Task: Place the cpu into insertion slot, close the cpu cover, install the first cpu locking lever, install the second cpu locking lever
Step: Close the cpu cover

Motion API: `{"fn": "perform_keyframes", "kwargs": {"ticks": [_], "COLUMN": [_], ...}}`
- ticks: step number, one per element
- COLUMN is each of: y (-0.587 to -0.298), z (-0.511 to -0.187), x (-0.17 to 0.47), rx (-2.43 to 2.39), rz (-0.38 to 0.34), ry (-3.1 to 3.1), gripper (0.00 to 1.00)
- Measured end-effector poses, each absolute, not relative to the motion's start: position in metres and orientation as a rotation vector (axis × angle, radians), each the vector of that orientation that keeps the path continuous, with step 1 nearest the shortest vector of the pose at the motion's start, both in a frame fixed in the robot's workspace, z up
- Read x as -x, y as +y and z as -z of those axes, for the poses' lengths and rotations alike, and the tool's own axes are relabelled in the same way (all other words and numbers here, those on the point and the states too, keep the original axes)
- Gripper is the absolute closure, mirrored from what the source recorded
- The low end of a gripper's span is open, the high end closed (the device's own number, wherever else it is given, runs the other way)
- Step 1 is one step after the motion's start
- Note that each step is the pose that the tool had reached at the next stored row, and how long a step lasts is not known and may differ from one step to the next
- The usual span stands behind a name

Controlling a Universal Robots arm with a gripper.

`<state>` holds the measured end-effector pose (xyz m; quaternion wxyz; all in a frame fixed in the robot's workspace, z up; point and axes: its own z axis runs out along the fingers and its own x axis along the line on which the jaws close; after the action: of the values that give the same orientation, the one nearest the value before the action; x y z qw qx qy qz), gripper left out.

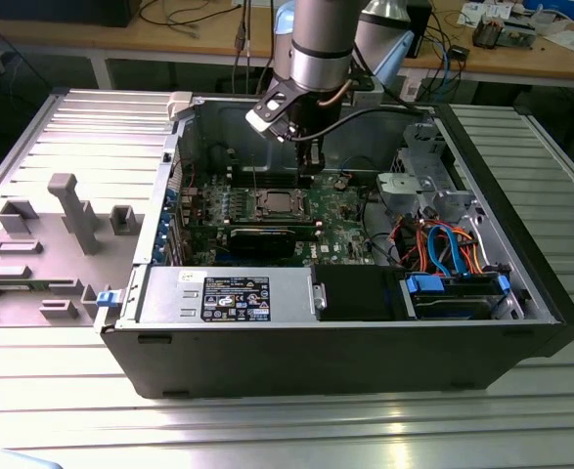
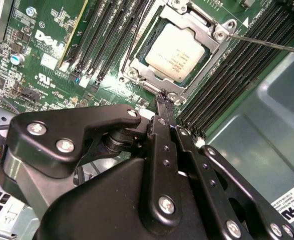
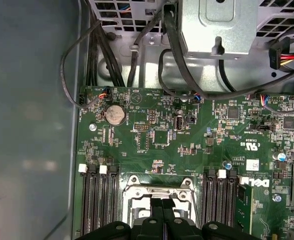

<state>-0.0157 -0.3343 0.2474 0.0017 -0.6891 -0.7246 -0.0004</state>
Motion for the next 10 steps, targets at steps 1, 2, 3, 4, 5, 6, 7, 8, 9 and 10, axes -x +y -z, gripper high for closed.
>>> {"fn": "perform_keyframes", "kwargs": {"ticks": [1, 2, 3, 4, 5, 6, 7, 8, 9, 10], "y": [-0.3345, -0.3348, -0.3352, -0.3357, -0.3361, -0.3365, -0.3371, -0.3374, -0.3377, -0.3377], "z": [-0.2473, -0.2473, -0.2472, -0.247, -0.2468, -0.2465, -0.2462, -0.2461, -0.246, -0.246], "x": [0.016, 0.0162, 0.0165, 0.0169, 0.0172, 0.0174, 0.0178, 0.018, 0.0181, 0.0181], "rx": [2.163, 2.163, 2.163, 2.163, 2.163, 2.162, 2.163, 2.163, 2.163, 2.163], "rz": [0.001, 0.001, 0.001, 0.001, 0.001, 0.002, 0.001, 0.001, 0.002, 0.002], "ry": [-2.274, -2.274, -2.274, -2.274, -2.274, -2.274, -2.274, -2.274, -2.274, -2.274], "gripper": [0.89, 0.89, 0.89, 0.89, 0.89, 0.89, 0.89, 0.89, 0.89, 0.89]}}
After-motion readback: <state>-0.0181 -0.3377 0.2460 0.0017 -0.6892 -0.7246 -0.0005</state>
